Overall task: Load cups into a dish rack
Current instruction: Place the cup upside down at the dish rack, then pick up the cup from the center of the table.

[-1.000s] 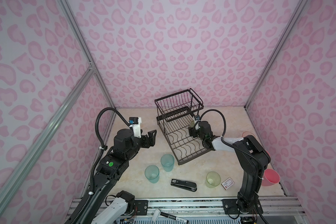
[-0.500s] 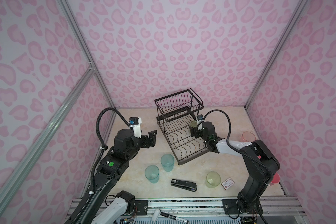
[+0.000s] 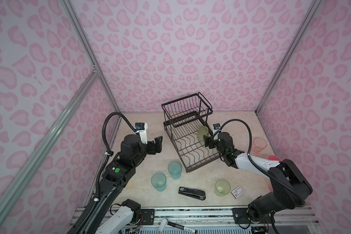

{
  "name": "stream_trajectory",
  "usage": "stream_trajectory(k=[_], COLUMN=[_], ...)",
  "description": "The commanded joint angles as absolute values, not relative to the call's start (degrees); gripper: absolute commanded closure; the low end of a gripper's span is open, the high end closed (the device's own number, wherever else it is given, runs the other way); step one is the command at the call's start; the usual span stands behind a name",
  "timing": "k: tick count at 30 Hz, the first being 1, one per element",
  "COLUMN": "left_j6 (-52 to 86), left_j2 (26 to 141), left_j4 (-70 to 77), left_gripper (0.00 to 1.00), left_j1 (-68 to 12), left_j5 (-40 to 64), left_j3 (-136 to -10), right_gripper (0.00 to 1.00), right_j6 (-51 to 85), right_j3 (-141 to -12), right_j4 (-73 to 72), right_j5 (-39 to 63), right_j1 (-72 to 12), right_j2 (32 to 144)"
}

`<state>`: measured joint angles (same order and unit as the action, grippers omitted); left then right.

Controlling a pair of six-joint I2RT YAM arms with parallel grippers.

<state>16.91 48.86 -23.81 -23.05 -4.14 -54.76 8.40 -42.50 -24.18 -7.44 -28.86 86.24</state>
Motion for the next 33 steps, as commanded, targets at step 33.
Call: stream_trajectory(k=[33], left_j6=[25.32], left_j2=[66.22], left_j4=[-46.87], left_gripper=[0.3], left_j1=[-29.92], left_j5=[-2.13], left_j3=[-59.43], right_gripper=[0.2], right_j6=[27.95], right_j3=[-38.93], right_j4=[10.91], right_j5=[0.39], right_j1=[-25.67], right_j2=[68.22])
